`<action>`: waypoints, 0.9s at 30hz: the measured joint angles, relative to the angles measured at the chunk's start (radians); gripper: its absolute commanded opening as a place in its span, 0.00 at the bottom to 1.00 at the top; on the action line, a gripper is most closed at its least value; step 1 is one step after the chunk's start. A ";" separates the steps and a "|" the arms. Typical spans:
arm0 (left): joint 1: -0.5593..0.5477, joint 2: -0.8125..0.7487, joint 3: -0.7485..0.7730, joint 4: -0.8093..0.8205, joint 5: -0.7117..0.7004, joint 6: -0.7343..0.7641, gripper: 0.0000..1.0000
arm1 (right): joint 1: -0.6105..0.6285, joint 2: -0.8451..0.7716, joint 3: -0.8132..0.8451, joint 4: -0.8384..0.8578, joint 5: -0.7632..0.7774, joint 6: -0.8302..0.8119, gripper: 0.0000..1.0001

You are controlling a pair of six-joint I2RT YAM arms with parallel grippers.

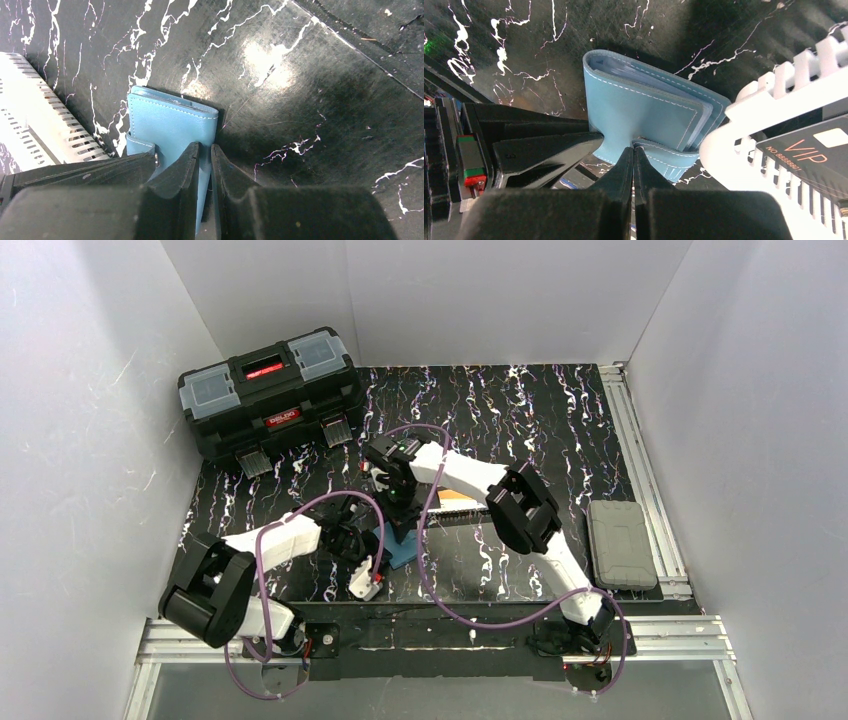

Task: Put the credit cards into the card holder
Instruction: Close the card holder at the center of the board.

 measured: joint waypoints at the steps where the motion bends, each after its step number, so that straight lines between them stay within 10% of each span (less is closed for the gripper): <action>1: 0.000 -0.003 -0.002 0.003 -0.001 0.000 0.11 | 0.000 0.007 0.011 -0.010 0.001 0.000 0.01; 18: 0.064 -0.248 -0.086 -0.095 -0.121 -0.004 0.24 | 0.052 0.135 0.225 -0.142 0.031 0.024 0.01; 27: 0.110 -0.456 -0.007 -0.299 -0.192 -0.079 0.39 | 0.083 0.135 0.252 -0.157 0.087 0.066 0.59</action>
